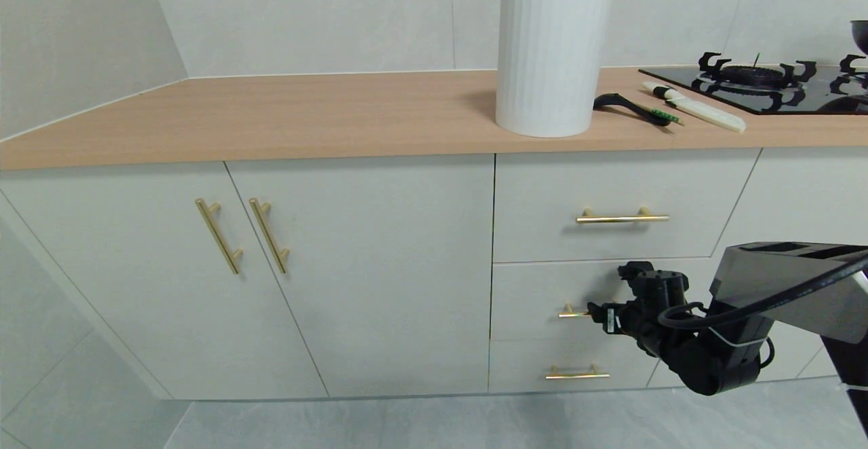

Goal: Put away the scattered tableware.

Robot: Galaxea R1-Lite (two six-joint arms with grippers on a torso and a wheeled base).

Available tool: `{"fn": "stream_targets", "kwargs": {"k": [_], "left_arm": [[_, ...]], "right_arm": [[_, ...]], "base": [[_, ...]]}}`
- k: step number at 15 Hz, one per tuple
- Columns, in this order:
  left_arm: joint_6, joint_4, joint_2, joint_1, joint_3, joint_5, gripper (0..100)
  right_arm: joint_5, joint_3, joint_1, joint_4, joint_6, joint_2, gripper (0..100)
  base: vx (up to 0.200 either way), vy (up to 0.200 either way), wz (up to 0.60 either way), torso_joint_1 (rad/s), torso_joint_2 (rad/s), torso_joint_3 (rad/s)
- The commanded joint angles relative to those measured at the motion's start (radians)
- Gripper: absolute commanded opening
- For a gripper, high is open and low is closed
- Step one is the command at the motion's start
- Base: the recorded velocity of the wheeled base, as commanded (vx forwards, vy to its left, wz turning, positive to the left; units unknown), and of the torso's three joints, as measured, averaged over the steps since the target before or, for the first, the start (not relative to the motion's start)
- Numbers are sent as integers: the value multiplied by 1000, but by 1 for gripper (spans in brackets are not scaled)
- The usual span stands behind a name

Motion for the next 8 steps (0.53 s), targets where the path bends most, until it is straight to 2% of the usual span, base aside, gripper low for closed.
{"fn": "stream_targets", "kwargs": {"k": [1, 8], "left_arm": [[0, 0, 1, 0, 0, 0, 100], [0, 0, 1, 0, 0, 0, 100]], "right_arm": [[0, 1, 0, 5, 0, -4, 100], [0, 10, 0, 8, -2, -8, 100]], "base": [[0, 0, 0, 0, 0, 0], [0, 0, 0, 0, 0, 0]]}}
